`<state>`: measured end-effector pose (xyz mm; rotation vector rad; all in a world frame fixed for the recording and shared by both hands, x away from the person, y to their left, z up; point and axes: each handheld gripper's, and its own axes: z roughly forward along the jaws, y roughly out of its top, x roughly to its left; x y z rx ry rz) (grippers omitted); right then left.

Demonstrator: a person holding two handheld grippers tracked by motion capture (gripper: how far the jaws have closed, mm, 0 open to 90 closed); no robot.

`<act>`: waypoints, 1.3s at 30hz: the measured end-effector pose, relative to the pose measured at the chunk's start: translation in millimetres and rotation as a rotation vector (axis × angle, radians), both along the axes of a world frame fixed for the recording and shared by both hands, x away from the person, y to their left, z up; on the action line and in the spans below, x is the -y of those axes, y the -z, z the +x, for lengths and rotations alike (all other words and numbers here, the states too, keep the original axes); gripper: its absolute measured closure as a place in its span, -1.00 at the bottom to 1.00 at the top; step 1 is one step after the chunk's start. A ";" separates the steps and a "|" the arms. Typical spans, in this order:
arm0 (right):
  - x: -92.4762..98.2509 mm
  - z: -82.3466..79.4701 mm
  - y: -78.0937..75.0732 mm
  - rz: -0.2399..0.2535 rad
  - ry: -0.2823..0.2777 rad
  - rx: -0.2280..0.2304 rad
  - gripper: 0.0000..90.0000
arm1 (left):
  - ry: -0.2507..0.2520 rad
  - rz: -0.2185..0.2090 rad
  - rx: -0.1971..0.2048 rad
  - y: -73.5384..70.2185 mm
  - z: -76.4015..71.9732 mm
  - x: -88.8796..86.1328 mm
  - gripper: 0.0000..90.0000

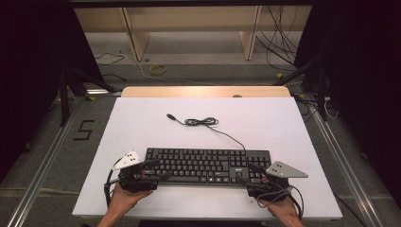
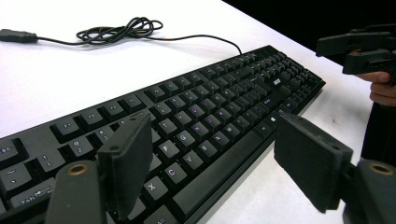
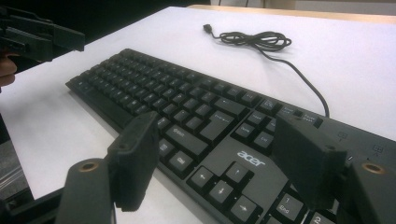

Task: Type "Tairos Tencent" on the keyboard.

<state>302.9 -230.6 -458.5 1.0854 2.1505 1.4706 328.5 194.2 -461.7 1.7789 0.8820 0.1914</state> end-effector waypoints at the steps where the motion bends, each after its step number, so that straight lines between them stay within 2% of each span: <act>1: 0.0 0.1 -0.1 -0.002 -0.002 0.001 -0.27 | -0.001 0.000 0.000 0.0 0.0 -0.1 -0.38; 16: -13.2 5.7 -6.0 0.001 -0.022 -0.021 -0.23 | -0.023 0.010 -0.010 0.5 2.5 -3.9 -0.36; 22: -31.8 14.2 -12.8 -0.008 -0.059 -0.037 -0.18 | -0.046 0.021 -0.019 0.6 4.0 -7.2 -0.31; 29: -51.2 24.0 -15.6 -0.042 -0.094 -0.056 -0.11 | -0.099 0.067 -0.034 1.3 6.9 -12.7 -0.24; 34: -74.5 35.3 -18.6 -0.052 -0.136 -0.061 -0.04 | -0.117 0.089 -0.034 1.6 8.2 -16.5 -0.11; 36: -78.5 36.9 -18.9 -0.054 -0.143 -0.062 -0.03 | -0.123 0.093 -0.041 1.8 8.3 -17.1 -0.06; 38: -89.4 41.5 -19.3 -0.072 -0.160 -0.070 0.02 | -0.122 0.110 -0.051 2.1 8.6 -17.6 0.06; 39: -89.4 41.5 -19.3 -0.072 -0.160 -0.070 0.02 | -0.129 0.121 -0.059 2.5 8.7 -17.3 0.06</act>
